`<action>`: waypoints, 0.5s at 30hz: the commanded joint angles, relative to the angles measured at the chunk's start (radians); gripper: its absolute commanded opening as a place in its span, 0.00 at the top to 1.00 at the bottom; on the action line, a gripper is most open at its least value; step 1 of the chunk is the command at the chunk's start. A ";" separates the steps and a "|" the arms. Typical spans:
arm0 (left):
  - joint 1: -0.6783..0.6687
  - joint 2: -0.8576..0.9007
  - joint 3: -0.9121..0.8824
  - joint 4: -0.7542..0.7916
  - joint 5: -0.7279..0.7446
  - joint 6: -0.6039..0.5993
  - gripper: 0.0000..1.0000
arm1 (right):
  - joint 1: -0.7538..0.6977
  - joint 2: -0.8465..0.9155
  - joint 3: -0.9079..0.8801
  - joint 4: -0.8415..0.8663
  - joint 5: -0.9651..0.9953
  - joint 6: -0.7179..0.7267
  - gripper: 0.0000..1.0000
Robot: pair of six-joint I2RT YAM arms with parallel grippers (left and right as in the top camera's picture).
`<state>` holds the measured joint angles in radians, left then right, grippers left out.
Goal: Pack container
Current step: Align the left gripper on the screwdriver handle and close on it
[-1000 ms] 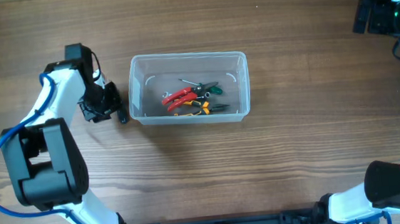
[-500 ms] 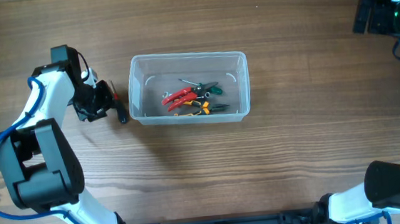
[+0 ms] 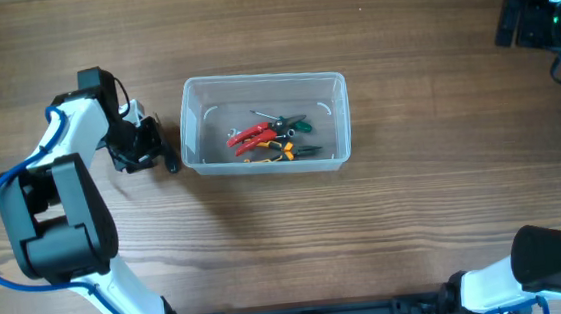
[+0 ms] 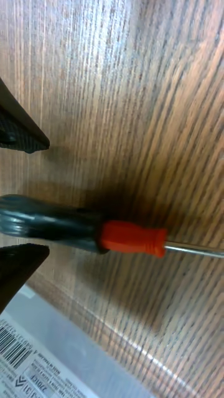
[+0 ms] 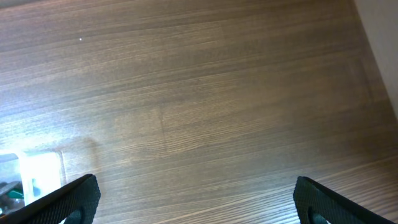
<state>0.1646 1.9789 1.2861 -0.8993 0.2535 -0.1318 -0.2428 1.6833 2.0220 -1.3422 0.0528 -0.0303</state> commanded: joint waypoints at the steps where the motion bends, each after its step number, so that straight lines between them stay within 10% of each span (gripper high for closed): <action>1: 0.001 0.015 -0.007 0.007 0.019 0.024 0.50 | 0.002 0.003 -0.001 0.003 -0.005 0.007 0.00; 15: 0.001 0.075 -0.007 -0.010 -0.007 0.023 0.52 | 0.002 0.003 -0.001 0.002 -0.005 0.007 0.00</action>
<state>0.1650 1.9984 1.2892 -0.8970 0.2604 -0.1314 -0.2428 1.6833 2.0220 -1.3422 0.0528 -0.0303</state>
